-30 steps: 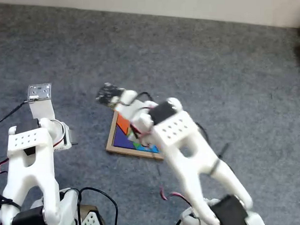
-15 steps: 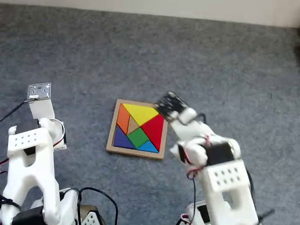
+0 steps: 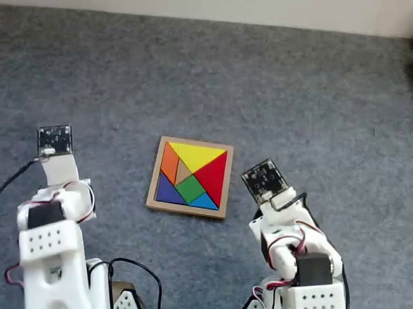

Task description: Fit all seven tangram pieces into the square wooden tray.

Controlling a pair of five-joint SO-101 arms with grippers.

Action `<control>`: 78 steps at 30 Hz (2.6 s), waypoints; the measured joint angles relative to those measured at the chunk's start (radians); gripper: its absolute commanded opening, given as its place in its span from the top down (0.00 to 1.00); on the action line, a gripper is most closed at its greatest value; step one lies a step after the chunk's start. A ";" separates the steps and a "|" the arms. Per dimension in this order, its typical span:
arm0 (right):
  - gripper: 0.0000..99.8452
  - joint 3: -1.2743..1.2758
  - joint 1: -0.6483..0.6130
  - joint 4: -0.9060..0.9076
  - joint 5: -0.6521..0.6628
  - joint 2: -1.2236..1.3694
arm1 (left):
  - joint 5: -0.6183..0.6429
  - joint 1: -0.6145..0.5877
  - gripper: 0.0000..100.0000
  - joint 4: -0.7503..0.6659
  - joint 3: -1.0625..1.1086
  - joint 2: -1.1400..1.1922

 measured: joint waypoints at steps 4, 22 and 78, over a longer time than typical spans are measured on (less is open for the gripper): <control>1.00 0.048 0.000 -0.014 -0.087 -0.087 | 0.002 0.025 1.00 0.000 0.064 -0.161; 1.00 0.356 0.002 -0.264 -0.354 -0.311 | -0.043 0.256 1.00 0.181 0.275 -0.760; 1.00 0.356 0.000 0.032 -0.413 -0.311 | -0.272 0.186 1.00 0.345 0.434 -0.798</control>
